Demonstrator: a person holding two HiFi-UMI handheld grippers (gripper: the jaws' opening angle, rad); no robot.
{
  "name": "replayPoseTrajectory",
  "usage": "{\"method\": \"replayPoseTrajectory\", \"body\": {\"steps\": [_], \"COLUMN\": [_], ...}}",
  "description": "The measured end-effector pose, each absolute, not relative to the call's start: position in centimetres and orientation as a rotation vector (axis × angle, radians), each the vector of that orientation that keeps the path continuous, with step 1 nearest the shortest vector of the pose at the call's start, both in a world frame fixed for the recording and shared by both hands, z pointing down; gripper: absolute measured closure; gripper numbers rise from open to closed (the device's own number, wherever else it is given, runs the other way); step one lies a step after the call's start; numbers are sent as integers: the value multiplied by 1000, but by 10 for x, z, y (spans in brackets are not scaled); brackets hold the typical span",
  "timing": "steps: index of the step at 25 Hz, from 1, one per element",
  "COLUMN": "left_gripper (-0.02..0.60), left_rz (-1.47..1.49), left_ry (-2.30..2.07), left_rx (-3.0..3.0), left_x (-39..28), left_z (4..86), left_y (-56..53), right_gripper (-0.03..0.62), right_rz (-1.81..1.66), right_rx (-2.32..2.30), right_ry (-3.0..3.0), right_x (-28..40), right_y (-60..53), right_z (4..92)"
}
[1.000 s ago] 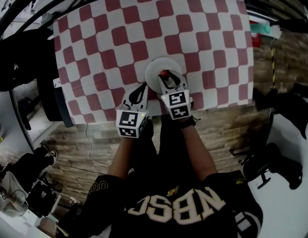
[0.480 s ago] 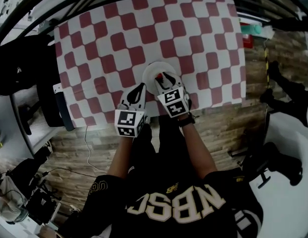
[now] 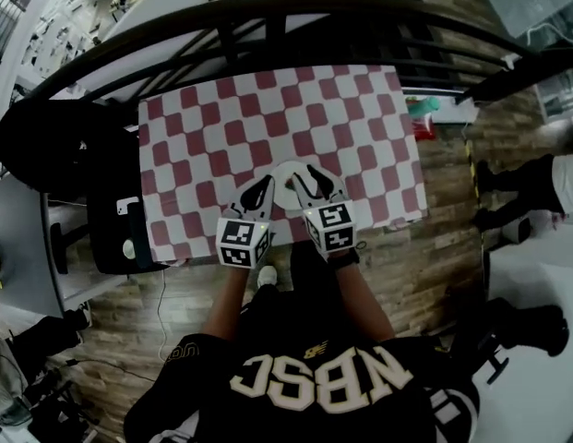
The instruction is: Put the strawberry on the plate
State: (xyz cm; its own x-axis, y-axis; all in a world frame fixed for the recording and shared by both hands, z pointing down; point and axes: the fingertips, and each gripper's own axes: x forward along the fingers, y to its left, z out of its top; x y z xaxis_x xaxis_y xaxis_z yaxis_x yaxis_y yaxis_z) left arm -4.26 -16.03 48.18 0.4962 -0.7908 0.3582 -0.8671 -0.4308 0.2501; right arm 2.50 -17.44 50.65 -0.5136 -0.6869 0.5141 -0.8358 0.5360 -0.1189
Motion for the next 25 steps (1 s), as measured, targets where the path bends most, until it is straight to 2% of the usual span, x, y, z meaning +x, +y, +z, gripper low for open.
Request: {"method": "replayPoseTrajectory", "body": {"steps": [4,13,25], "left_gripper": [569,569,569], "left_rz": [149,-5,-10], "left_ry": [-1418,-1501,-1504], "left_rx": [2431,2547,2579], "left_x": [-37,-33,-12], "left_z": [424,347,342], "left_y": [-164,-170,-189], "right_gripper": [458,574,577], "right_rz": [382,232,147], "right_rx": [1331,1488,1553], "right_ry": [-2501,-2587,-2581], "right_x": [26,39,61], "right_y": [-176,-177,-192], "right_z": [437,354,342]}}
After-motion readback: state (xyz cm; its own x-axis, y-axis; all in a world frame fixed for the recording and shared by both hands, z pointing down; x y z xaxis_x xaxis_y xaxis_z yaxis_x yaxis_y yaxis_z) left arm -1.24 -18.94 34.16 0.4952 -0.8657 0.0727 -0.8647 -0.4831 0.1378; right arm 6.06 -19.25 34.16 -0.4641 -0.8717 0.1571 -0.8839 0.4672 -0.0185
